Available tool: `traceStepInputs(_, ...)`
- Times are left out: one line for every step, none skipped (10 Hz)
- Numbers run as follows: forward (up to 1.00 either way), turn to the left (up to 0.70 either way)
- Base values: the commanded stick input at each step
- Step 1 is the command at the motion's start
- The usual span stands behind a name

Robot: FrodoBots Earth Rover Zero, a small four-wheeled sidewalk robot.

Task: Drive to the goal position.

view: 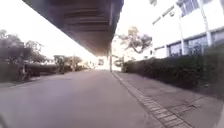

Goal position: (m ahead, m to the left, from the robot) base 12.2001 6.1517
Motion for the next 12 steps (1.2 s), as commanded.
traceStepInputs(0.7,0.0)
traceStepInputs(0.7,0.0)
traceStepInputs(0.7,0.0)
traceStepInputs(0.7,0.0)
traceStepInputs(0.7,0.0)
traceStepInputs(0.7,0.0)
traceStepInputs(0.7,0.0)
traceStepInputs(0.7,0.0)
traceStepInputs(0.7,0.0)
traceStepInputs(0.7,0.0)
traceStepInputs(0.7,0.0)
traceStepInputs(0.7,0.0)
